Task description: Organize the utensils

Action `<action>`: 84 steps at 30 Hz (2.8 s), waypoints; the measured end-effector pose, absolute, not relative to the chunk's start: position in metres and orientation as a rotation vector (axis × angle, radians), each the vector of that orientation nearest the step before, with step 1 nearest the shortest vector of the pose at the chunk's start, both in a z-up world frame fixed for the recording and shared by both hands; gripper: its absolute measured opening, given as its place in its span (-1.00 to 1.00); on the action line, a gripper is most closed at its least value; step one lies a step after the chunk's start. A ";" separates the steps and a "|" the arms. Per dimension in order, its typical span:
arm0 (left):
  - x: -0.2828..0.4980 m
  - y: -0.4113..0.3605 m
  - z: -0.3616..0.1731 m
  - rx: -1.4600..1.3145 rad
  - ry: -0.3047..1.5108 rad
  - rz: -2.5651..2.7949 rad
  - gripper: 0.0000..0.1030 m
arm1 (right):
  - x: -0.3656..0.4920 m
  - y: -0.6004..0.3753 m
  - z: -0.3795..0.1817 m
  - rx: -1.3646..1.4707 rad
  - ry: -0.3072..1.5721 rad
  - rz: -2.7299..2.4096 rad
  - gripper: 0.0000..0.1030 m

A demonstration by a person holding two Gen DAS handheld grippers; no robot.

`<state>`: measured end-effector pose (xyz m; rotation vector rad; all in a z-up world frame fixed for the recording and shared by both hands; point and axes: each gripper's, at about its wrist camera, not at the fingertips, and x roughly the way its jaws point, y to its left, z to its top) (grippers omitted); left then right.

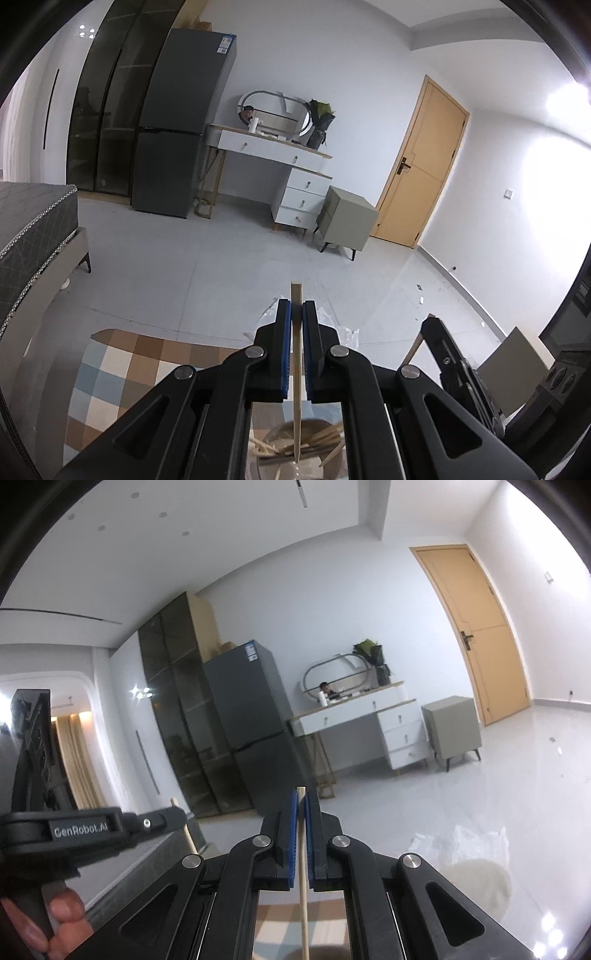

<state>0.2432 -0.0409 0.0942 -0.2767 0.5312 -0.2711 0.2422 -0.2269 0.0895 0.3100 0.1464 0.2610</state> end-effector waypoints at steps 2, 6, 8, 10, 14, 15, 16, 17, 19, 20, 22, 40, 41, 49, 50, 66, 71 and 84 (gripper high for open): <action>0.249 -0.041 0.086 -0.284 0.543 -0.275 -0.97 | 0.247 -0.229 0.083 0.316 0.134 0.250 -0.93; 0.254 -0.042 0.078 -0.282 0.552 -0.273 -0.97 | 0.254 -0.232 0.068 0.331 0.117 0.223 -0.93; 0.256 -0.043 0.076 -0.279 0.554 -0.271 -0.97 | 0.257 -0.232 0.064 0.339 0.114 0.208 -0.93; 0.256 -0.045 0.077 -0.279 0.546 -0.259 -0.97 | 0.261 -0.228 0.060 0.343 0.100 0.180 -0.93; 0.254 -0.050 0.076 -0.275 0.546 -0.261 -0.97 | 0.266 -0.220 0.052 0.318 0.099 0.176 -0.93; 0.255 -0.051 0.074 -0.272 0.549 -0.265 -0.97 | 0.266 -0.218 0.049 0.314 0.104 0.181 -0.93; 0.254 -0.051 0.072 -0.267 0.551 -0.268 -0.97 | 0.265 -0.217 0.045 0.309 0.117 0.185 -0.93; 0.251 -0.051 0.071 -0.261 0.549 -0.270 -0.97 | 0.265 -0.217 0.044 0.306 0.122 0.186 -0.93; 0.250 -0.051 0.069 -0.256 0.558 -0.277 -0.97 | 0.259 -0.218 0.040 0.294 0.130 0.187 -0.93; 0.249 -0.051 0.067 -0.252 0.565 -0.279 -0.97 | 0.257 -0.219 0.038 0.293 0.136 0.188 -0.93; 0.250 -0.052 0.066 -0.239 0.570 -0.288 -0.97 | 0.252 -0.220 0.036 0.286 0.151 0.201 -0.93; 0.221 -0.060 0.060 -0.169 0.762 -0.400 -0.97 | 0.218 -0.225 0.022 0.225 0.360 0.302 -0.93; 0.220 -0.061 0.057 -0.166 0.779 -0.407 -0.97 | 0.218 -0.223 0.022 0.216 0.370 0.301 -0.93; 0.208 -0.060 0.050 -0.150 0.915 -0.396 -0.94 | 0.198 -0.231 0.021 0.221 0.452 0.317 -0.87; 0.205 -0.059 0.053 -0.154 0.921 -0.388 -0.90 | 0.192 -0.233 0.022 0.223 0.451 0.316 -0.87; 0.147 -0.031 0.099 -0.146 0.737 -0.183 0.49 | 0.139 -0.257 0.075 0.239 0.376 0.277 0.32; 0.181 -0.026 0.100 -0.172 0.721 -0.185 0.49 | 0.180 -0.262 0.090 0.261 0.395 0.302 0.25; 0.271 -0.033 0.040 -0.256 0.882 -0.284 -0.57 | 0.271 -0.268 0.044 0.356 0.561 0.343 -1.00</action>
